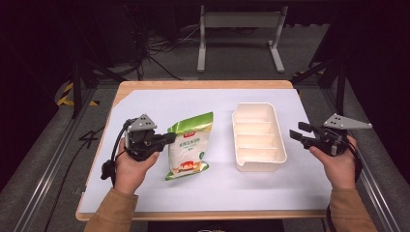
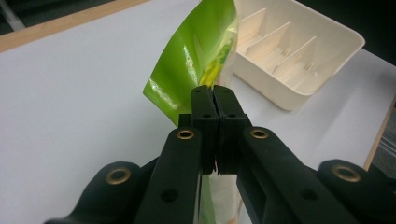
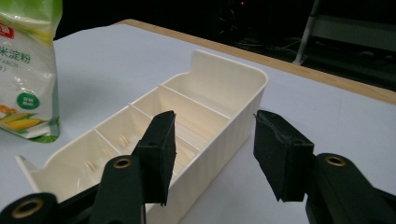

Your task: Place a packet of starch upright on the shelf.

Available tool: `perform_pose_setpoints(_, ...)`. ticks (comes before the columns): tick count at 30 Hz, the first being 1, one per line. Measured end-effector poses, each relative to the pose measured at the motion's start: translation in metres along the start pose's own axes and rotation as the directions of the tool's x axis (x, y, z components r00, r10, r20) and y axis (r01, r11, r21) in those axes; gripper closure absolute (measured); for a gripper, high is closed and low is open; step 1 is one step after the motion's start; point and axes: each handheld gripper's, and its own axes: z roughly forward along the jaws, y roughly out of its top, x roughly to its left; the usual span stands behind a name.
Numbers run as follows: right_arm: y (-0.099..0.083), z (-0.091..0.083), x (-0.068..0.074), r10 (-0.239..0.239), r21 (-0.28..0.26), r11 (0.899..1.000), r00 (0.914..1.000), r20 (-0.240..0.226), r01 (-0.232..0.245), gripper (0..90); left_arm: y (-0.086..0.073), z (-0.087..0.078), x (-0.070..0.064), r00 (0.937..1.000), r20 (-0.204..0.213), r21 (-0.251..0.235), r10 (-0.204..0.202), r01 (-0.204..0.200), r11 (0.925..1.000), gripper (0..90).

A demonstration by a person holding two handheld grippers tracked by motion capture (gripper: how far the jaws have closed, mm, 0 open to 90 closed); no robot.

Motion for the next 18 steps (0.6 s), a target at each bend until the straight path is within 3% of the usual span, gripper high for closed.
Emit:
perform_pose_setpoints(5, 0.007, 0.001, 0.011, -0.042, -0.020, 0.999, 0.9984, -0.039, 0.041, 51.0, 0.004, -0.009, -0.008, 0.9995, -0.008, -0.022, 0.031, -0.031, 0.9993, 88.9)
perform_pose_setpoints(10, 0.013, 0.002, 0.019, -0.077, -0.055, 0.996, 0.9955, -0.055, 0.074, 52.3, 0.006, -0.016, -0.011, 0.9993, -0.008, -0.039, 0.037, -0.037, 0.9986, 88.9)
perform_pose_setpoints(15, 0.021, 0.006, 0.033, -0.090, -0.071, 0.994, 0.9895, -0.113, 0.082, 51.8, 0.009, -0.024, -0.015, 0.9989, 0.006, -0.067, 0.047, -0.046, 0.9967, 88.9)
perform_pose_setpoints(18, 0.028, 0.014, 0.047, -0.100, -0.079, 0.993, 0.9773, -0.187, 0.086, 49.9, 0.012, -0.027, -0.020, 0.9979, 0.013, -0.073, 0.063, -0.062, 0.9954, 88.9)
